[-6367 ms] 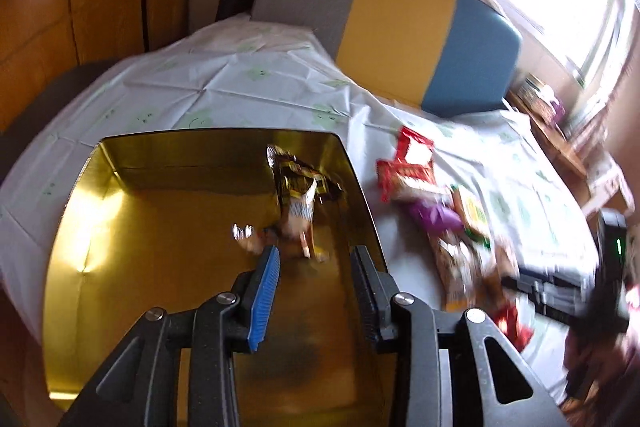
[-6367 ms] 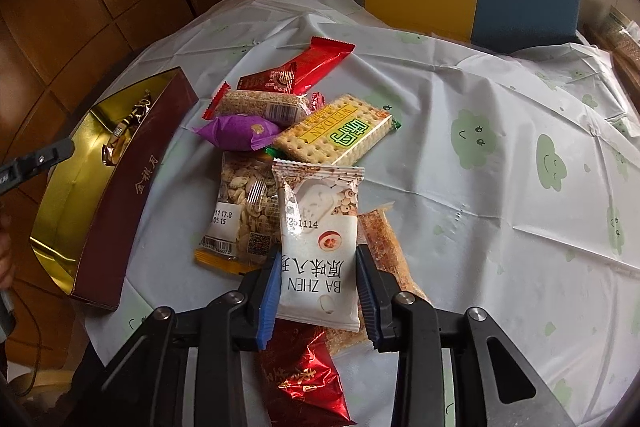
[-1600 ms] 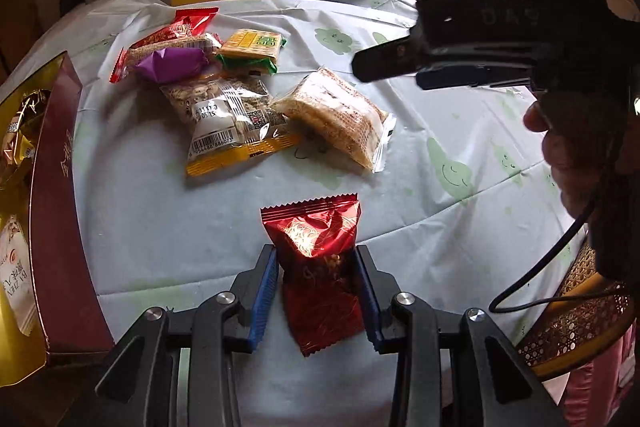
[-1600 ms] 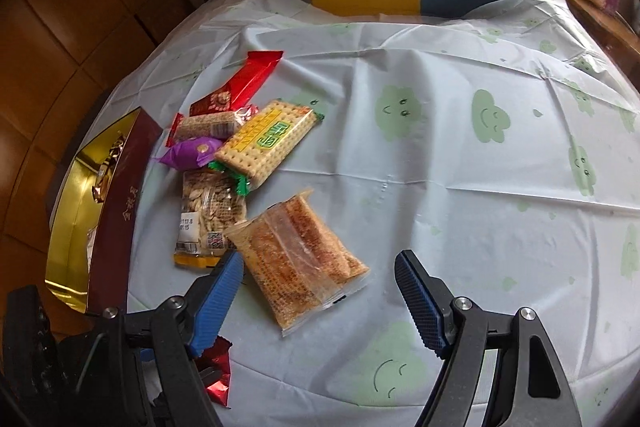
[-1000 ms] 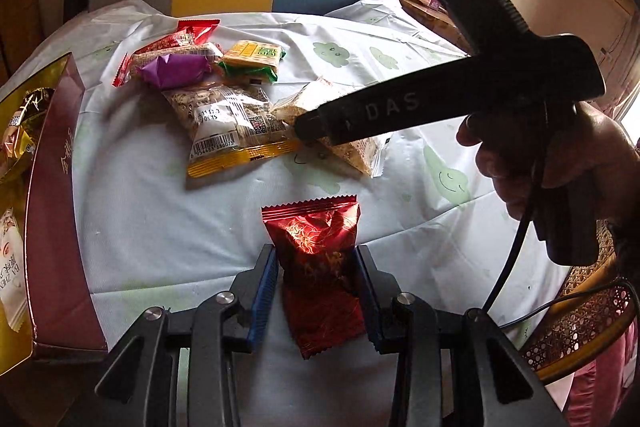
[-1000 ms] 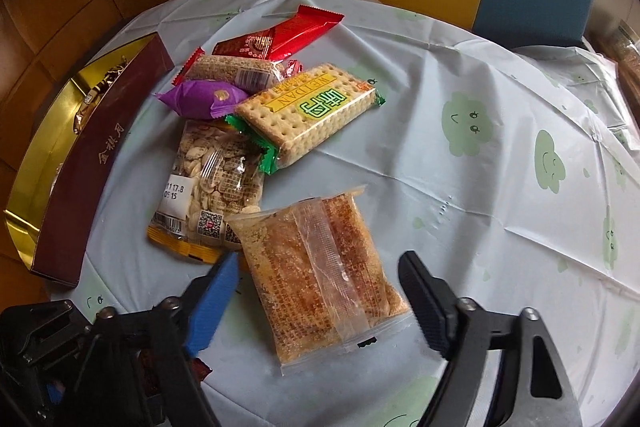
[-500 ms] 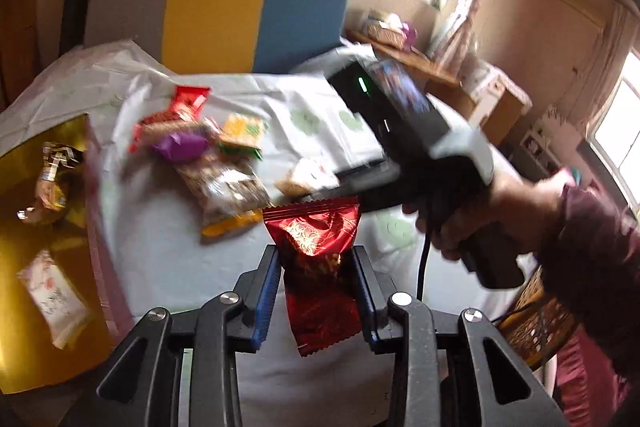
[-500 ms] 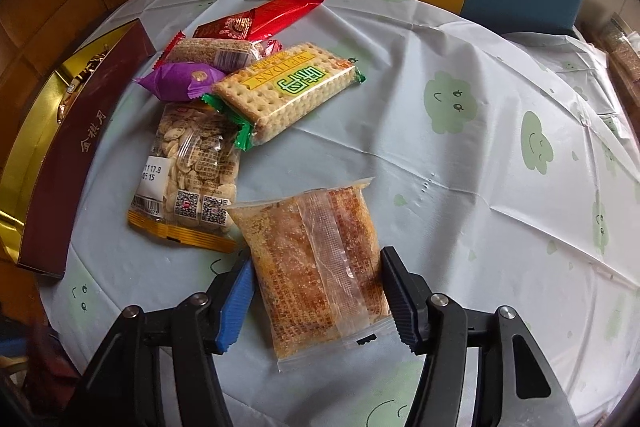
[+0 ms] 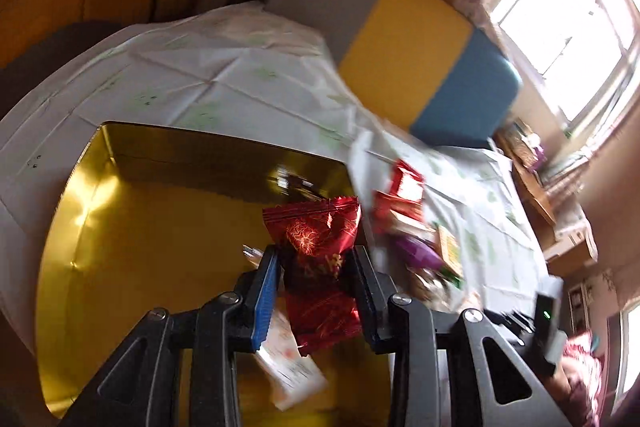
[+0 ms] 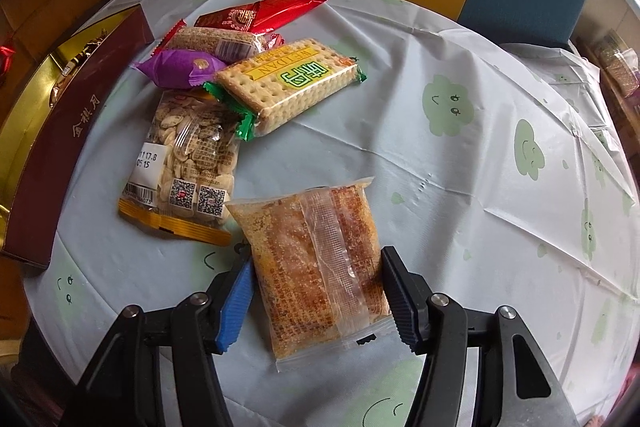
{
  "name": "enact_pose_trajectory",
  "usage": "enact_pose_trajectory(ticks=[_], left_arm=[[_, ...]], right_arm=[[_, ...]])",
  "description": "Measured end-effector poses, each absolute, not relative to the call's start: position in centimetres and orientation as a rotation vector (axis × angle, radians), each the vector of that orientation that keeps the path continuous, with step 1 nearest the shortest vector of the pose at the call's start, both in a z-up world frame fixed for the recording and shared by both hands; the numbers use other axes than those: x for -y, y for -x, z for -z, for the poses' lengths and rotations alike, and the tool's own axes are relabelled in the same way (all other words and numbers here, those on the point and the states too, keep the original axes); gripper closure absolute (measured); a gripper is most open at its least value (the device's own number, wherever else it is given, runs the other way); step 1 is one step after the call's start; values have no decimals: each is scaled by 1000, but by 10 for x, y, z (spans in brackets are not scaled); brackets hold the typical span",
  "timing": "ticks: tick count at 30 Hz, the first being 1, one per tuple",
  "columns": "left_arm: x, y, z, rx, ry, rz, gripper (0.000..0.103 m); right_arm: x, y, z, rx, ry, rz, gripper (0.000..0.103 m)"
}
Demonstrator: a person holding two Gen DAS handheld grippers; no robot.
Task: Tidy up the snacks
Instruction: 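Drop red wrapper into gold box with left gripper while right gripper grasps rice-cracker bag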
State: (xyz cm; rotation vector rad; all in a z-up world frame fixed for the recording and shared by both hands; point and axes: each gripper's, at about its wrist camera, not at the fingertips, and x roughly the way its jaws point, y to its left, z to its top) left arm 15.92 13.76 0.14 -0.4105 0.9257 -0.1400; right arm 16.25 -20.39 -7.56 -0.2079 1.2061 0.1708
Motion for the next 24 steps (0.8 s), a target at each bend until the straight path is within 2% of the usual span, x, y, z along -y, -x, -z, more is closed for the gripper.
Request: enact_pose_trajectory(ticks=[10,17,19,24], left_arm=[[-152,-229,55,-1050,326,30,67],[-144,-246,73,-1094,267,26,66],[-146,-248,75,-1105,270,20,59],[-157,-234,65,-1069,292,-23,50]], right_arm=[[204,-162,76,-1206,214,-170,41],[202,-164,78,-1206,222,-171,41],[202,-164,78,-1205,223,-171,41],[201,-165,78,-1202,229,-171,41]])
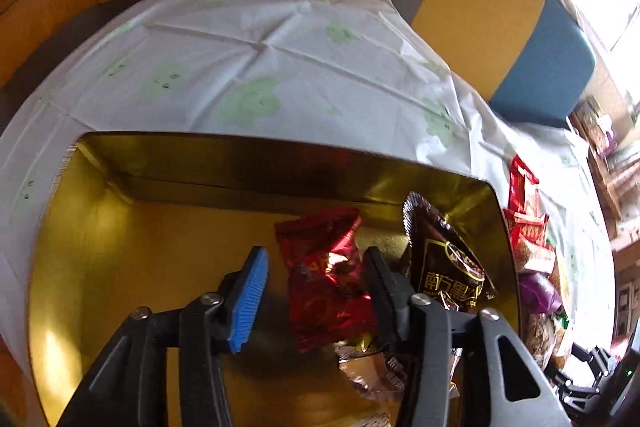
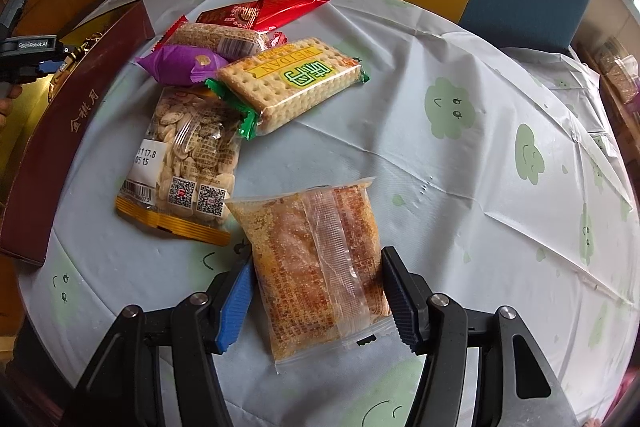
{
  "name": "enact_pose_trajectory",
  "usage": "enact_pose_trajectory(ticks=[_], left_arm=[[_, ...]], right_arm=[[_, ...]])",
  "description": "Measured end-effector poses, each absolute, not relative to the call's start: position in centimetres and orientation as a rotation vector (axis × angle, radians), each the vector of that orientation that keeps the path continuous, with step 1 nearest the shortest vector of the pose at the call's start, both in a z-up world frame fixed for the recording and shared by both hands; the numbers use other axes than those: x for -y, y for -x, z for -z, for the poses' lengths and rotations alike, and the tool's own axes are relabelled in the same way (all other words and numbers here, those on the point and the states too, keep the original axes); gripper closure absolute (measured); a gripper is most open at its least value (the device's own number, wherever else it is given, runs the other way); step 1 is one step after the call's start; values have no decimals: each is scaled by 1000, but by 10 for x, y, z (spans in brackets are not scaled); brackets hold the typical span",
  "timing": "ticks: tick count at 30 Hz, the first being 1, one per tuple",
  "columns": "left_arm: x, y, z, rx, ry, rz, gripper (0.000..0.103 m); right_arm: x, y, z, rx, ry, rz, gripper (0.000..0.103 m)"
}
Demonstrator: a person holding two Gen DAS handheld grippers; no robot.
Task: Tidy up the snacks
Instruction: 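Drop red wrapper into gold box with left gripper while right gripper grasps rice-cracker bag, then carry the rice-cracker bag into the gold box and release it with the right gripper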
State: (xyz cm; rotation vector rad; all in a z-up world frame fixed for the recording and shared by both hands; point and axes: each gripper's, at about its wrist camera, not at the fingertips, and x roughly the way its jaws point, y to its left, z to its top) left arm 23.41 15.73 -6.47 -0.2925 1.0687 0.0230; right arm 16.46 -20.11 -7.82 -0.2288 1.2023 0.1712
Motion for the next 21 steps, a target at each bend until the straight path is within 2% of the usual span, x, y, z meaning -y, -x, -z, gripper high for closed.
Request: enact_pose_trajectory(ticks=[11,21], left_arm=[[-138,-141,12,-903,206,-11,50],[-106,-62,-3,-789,60,-39,50]], right_arm=[[200,-162,77,-1188,246,-165,41],[199,-160,77,-1176,250,-155,42]])
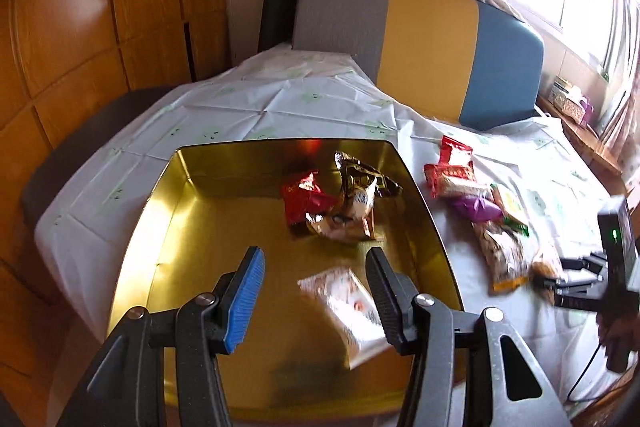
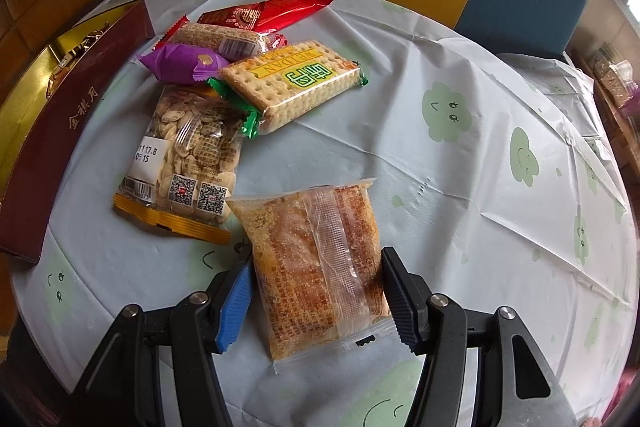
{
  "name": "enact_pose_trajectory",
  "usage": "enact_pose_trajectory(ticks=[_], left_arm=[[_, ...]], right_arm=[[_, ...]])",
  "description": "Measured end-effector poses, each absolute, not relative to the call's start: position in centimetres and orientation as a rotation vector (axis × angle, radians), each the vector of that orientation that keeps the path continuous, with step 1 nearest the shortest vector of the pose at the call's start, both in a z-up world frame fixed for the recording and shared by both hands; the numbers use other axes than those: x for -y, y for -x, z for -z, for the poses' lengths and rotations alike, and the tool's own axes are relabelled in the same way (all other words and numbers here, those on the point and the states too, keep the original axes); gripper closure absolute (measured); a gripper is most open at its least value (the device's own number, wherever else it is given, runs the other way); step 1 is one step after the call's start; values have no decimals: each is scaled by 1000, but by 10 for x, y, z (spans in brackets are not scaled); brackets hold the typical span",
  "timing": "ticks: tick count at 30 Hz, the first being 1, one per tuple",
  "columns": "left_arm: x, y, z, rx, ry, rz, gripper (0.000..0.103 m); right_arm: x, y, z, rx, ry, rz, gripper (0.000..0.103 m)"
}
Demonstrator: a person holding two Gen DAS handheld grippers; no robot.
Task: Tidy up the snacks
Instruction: 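Carry the rice-cracker bag into the gold box and release it with the right gripper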
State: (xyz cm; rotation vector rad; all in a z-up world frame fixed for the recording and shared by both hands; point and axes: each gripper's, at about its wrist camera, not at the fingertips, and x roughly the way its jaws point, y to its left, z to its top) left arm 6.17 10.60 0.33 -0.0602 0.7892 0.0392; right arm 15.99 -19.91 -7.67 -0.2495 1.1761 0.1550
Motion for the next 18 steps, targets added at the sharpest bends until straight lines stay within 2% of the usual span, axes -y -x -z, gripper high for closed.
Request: enact_pose_trajectory(ticks=[18], left_arm=[[-127,-18,10,-798,87,-112,50]], right_arm=[[206,-150,75,-1234,211,-137,42]])
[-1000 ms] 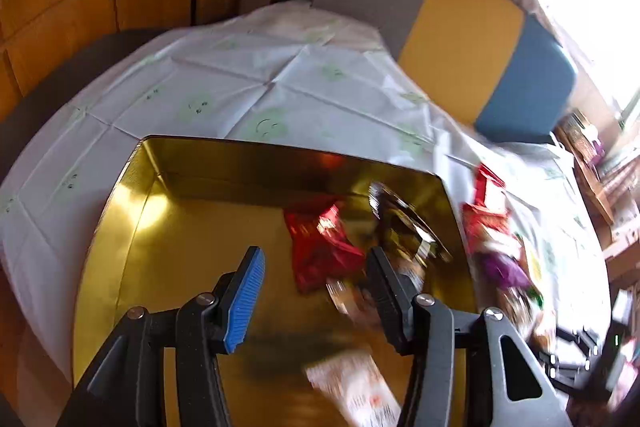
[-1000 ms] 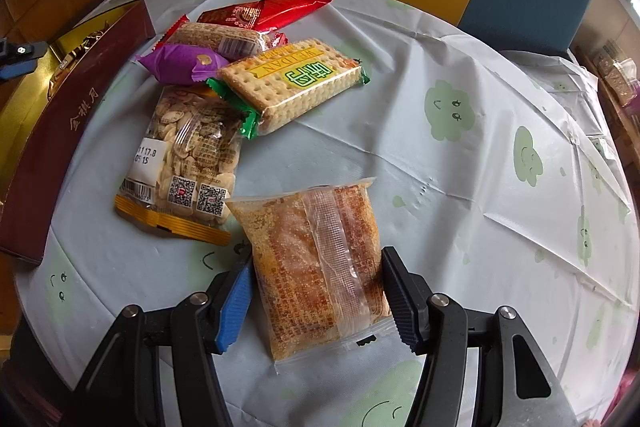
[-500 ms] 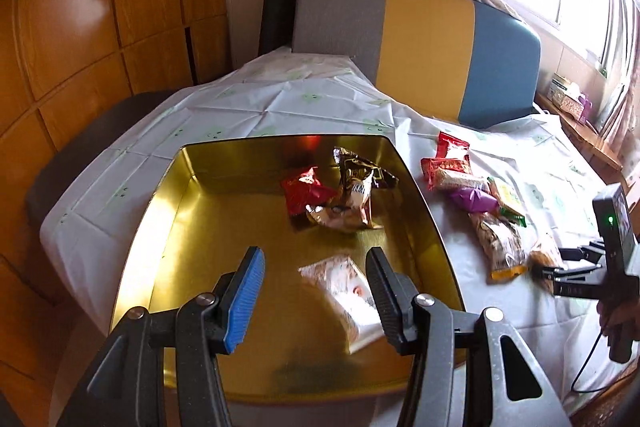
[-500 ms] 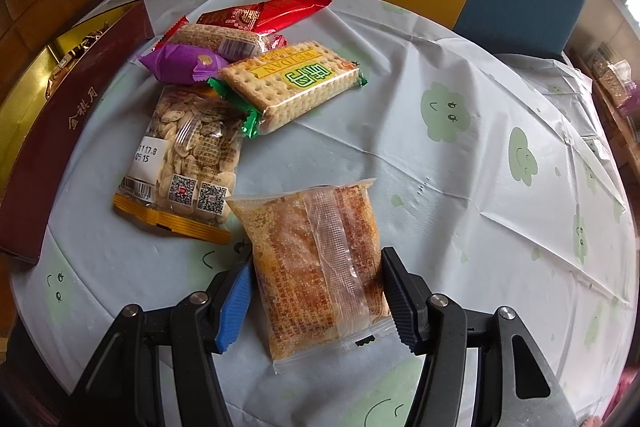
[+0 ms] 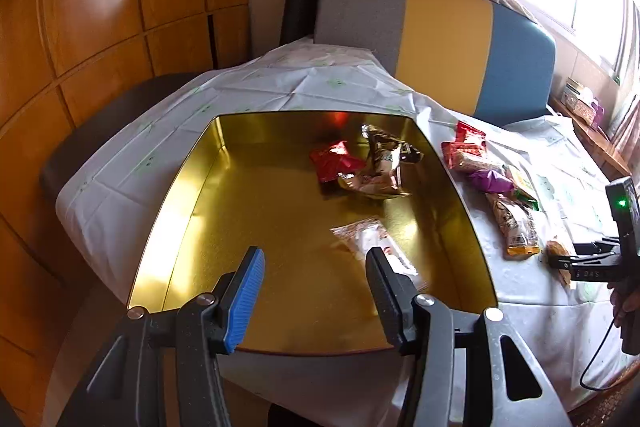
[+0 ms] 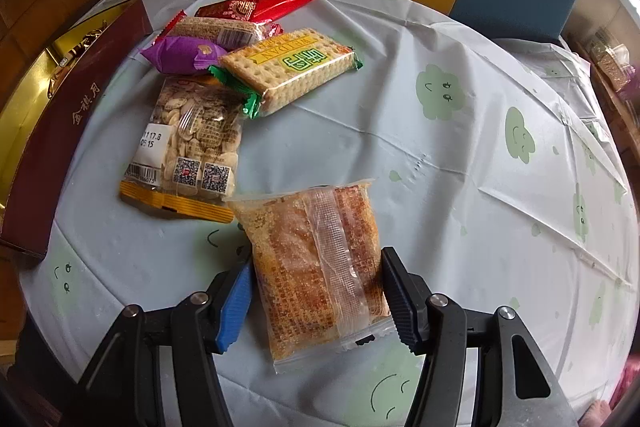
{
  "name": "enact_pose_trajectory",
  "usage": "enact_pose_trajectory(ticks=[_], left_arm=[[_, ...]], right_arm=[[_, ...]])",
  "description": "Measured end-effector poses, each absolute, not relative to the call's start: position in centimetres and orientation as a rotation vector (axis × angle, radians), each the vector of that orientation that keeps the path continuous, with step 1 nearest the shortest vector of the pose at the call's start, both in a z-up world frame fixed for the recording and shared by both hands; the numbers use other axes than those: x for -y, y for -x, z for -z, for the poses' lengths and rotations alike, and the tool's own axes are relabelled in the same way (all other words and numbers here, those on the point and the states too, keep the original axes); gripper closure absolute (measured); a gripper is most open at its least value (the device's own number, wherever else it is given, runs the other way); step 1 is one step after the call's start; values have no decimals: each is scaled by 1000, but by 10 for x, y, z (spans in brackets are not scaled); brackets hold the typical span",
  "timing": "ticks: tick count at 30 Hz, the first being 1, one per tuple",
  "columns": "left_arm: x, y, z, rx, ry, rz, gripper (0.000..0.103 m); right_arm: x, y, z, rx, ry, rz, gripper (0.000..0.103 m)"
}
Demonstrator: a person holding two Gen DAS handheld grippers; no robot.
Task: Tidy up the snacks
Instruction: 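Carry the rice-cracker bag into the gold box and release it with the right gripper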
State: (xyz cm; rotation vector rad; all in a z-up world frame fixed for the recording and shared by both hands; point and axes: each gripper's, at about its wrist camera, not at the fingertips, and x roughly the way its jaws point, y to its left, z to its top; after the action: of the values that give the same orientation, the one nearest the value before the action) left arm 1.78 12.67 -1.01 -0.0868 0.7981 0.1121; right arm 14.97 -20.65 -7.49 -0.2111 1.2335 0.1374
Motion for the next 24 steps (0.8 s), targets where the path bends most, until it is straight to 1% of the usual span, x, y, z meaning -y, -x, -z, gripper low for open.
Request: enact_pose_trajectory(ticks=[4,11,15,19,24], left_arm=[[-136,-14,14,-799,105,-135,50],[-167,-11,14,-768,181,-201,50],[-184,-10,14,-759,221,-234,50],[-191,-9,14,-753,239,-245,50],[-196,-10,14,-746,250,-239,50]], right_arm=[[208,-140,70,-1256,195,-126,42],[182,-131,27,-1164,151,-217,42],[129,-127,2,-1092,183,-342,42],[54,-120,-15,-1032,229,-505,42],[-31,-123,0,-1035,334,-626,42]])
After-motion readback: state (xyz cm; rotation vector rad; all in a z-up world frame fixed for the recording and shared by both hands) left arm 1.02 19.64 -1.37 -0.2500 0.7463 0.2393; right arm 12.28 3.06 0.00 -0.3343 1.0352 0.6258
